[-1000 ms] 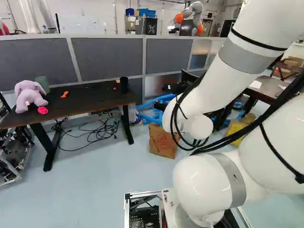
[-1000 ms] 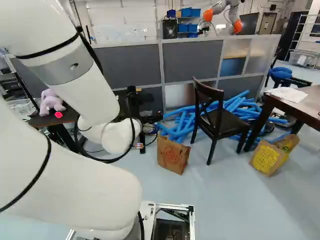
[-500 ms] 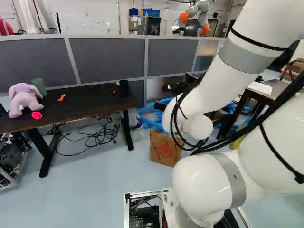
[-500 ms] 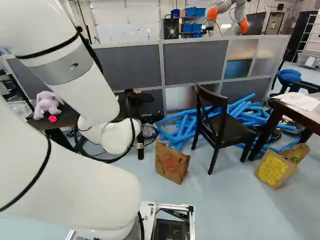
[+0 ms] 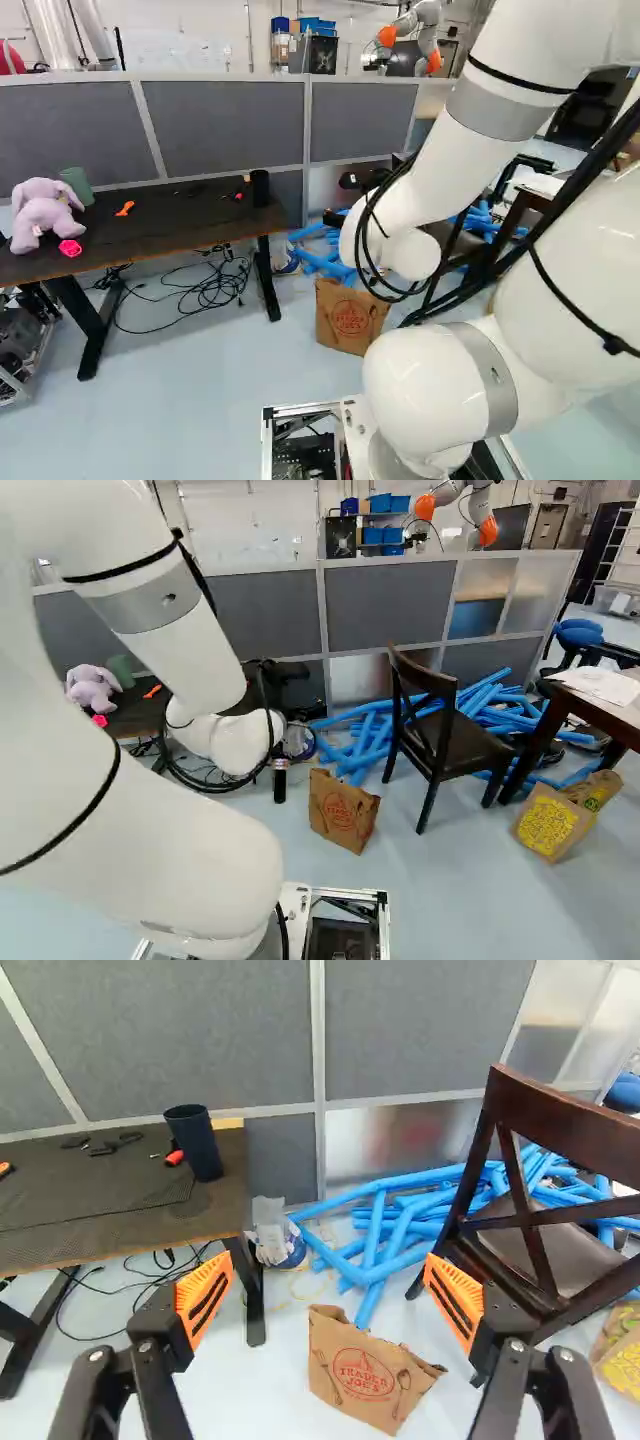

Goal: Pick up the bag on the ground and place it on the table

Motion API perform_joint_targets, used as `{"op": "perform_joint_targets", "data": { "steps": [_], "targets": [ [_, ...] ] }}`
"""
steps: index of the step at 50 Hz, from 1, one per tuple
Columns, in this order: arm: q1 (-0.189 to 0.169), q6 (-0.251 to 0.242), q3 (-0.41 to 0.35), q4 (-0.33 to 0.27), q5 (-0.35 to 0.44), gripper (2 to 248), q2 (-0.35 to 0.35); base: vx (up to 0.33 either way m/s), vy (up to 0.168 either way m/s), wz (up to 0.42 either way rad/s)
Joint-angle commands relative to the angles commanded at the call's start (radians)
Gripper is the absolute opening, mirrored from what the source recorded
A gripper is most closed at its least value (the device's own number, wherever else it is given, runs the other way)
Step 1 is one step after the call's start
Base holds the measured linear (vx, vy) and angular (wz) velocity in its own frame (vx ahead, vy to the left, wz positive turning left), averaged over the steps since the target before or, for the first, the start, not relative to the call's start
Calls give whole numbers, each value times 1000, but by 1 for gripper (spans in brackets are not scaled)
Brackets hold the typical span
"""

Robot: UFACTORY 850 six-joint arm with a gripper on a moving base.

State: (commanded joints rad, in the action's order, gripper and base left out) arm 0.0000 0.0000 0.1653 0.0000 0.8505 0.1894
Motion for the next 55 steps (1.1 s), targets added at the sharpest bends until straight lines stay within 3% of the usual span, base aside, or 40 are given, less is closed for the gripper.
{"op": "perform_joint_targets", "data": {
  "steps": [26,55],
  "targets": [
    [-4,0,106,0,-65,247,-113,0,0,0],
    [-41,0,236,0,-152,247,-261,0,0,0]
  ]
}}
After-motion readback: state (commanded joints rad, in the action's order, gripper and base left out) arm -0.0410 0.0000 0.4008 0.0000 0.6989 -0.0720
